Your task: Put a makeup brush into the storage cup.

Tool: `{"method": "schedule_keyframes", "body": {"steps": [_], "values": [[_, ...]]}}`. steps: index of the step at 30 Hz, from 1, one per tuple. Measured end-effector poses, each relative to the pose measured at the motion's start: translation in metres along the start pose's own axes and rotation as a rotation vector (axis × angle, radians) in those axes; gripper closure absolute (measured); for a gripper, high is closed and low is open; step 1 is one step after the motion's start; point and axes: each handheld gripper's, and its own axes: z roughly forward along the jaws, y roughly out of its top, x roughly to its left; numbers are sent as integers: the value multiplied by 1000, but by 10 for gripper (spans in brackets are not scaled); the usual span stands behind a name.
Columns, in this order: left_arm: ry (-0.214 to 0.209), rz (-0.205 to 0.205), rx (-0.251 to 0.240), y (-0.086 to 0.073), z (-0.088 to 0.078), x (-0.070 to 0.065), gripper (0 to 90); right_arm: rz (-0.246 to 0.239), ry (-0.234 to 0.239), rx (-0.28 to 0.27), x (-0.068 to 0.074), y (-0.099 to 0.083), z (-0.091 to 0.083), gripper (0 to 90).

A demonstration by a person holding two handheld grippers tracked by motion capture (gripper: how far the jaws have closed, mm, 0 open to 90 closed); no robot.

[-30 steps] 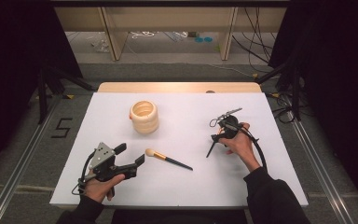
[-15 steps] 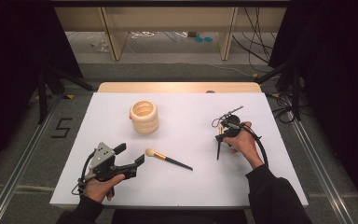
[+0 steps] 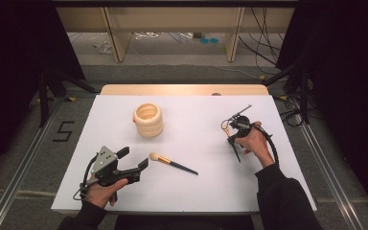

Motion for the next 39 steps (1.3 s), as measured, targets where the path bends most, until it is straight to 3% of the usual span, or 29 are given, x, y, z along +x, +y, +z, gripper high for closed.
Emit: {"method": "schedule_keyframes", "body": {"steps": [9, 10, 13, 14, 16, 23, 25, 34, 35, 36, 39], "values": [[1, 1, 1, 0, 0, 0, 166, -50, -9, 60, -2, 8, 1, 789], [2, 1, 0, 0, 0, 0, 166, -32, -2, 80, -1, 9, 0, 798], [3, 0, 0, 0, 0, 0, 166, -53, -22, 119, -1, 10, -1, 816], [4, -1, -1, 0, 0, 0, 166, -84, -22, 121, -2, 11, 0, 825], [4, 0, 0, 0, 0, 0, 167, -67, -18, 158, 0, 13, -1, 825], [9, -4, 4, -1, 0, 1, 168, -116, -37, 200, 1, 20, 2, 825], [10, -3, 4, -1, 0, 1, 169, -134, -49, 238, 4, 24, 2, 825], [6, -1, 6, -1, 1, 2, 171, -126, -52, 261, 6, 28, 4, 829], [6, 0, 6, -1, 1, 2, 171, -149, -53, 262, 5, 29, 5, 829], [5, 4, 6, 0, 1, 2, 171, -139, -58, 281, 7, 30, 4, 830], [6, 7, 6, 0, 1, 2, 172, -169, -82, 289, 11, 31, 5, 830]]}}
